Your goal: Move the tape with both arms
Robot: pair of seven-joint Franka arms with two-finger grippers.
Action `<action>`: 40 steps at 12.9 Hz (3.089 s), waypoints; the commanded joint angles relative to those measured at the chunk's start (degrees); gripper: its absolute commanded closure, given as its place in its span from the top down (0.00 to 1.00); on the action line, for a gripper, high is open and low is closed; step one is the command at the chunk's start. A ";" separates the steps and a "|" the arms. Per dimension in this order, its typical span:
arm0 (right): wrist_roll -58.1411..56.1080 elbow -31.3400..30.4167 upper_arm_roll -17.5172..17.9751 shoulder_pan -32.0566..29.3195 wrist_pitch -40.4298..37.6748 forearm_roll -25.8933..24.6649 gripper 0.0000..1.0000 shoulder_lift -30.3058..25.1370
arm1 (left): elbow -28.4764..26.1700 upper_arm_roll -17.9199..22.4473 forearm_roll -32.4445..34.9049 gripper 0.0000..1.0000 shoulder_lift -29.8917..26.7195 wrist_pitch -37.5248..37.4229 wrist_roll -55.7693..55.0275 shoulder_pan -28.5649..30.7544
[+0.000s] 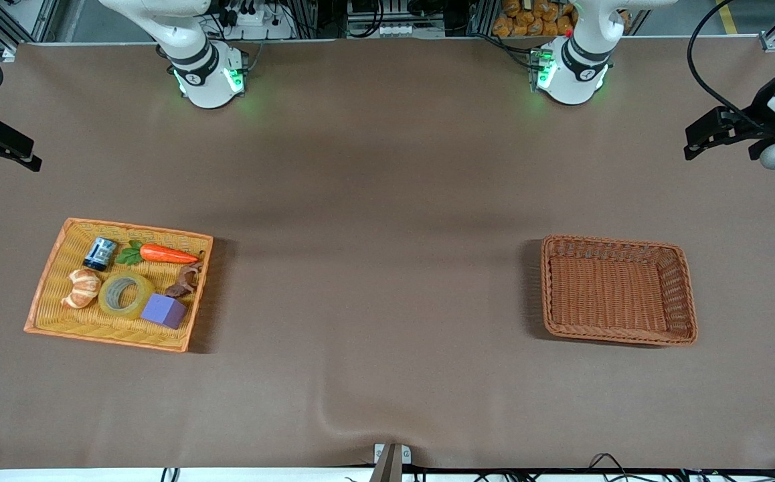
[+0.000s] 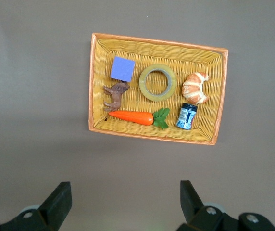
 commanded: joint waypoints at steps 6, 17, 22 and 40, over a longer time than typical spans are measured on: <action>0.01 -0.17 0.73 -3.64 4.94 -0.82 1.00 8.54 | 0.61 -0.19 -0.10 1.00 0.14 -0.78 0.99 0.35; 0.19 0.27 0.64 -6.80 12.56 -0.20 1.00 17.41 | 0.61 -0.19 -0.10 1.00 0.67 -0.51 0.91 0.26; 0.19 0.18 0.55 -9.70 21.79 -0.46 1.00 26.28 | 0.78 -0.19 -0.10 1.00 1.02 -0.43 0.91 0.18; -0.16 -6.24 0.64 -8.92 39.56 -3.63 1.00 38.25 | 0.61 -0.28 -0.10 1.00 1.11 -0.43 0.73 0.26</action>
